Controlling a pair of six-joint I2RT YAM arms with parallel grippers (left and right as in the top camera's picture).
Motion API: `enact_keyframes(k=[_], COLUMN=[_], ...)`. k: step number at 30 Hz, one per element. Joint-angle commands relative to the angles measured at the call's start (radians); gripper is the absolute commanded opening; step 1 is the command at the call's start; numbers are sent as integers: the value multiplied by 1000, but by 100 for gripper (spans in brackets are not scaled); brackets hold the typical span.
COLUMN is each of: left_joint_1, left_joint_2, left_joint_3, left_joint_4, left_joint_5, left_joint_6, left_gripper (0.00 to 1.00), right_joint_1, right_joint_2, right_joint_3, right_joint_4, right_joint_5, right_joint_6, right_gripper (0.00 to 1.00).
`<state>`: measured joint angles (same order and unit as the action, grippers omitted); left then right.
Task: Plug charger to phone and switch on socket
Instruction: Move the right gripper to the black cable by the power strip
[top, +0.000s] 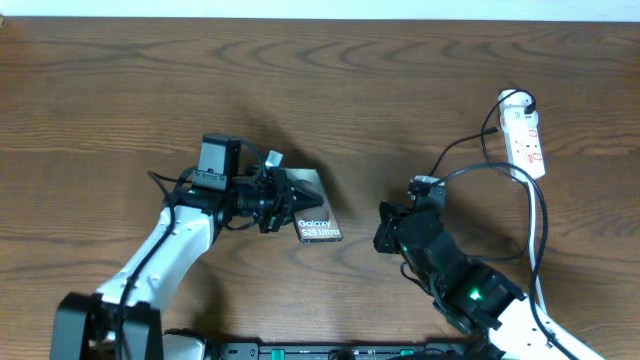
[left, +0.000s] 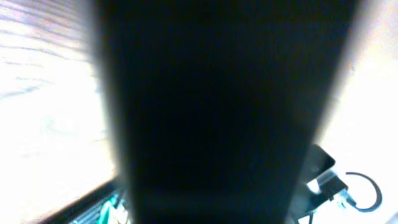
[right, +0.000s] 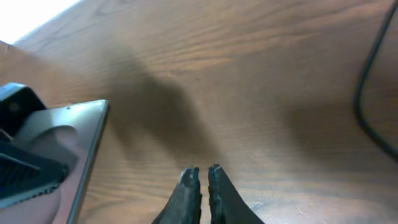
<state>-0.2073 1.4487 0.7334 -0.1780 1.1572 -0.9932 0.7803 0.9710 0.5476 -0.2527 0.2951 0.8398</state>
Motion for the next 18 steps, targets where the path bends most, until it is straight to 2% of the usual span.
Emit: enact_keyframes(k=[1,6,18], left_joint_1=[3,3,3], left_joint_2=[18,18,18], left_joint_3=[7,7,7], left_joint_4=[11,11,25], left_joint_5=[177,197,196], left_joint_6=[-12,-121,-296], left_gripper=[7,7,8], right_joint_1=[11,11,11], right_joint_2=[-5,-5,-62], right_joint_3=[76,135,175], right_joint_4=[-96,-268,-485], right_joint_5=[29,1,-43], right_joint_6=[6,72,72], right_gripper=[3,1,1])
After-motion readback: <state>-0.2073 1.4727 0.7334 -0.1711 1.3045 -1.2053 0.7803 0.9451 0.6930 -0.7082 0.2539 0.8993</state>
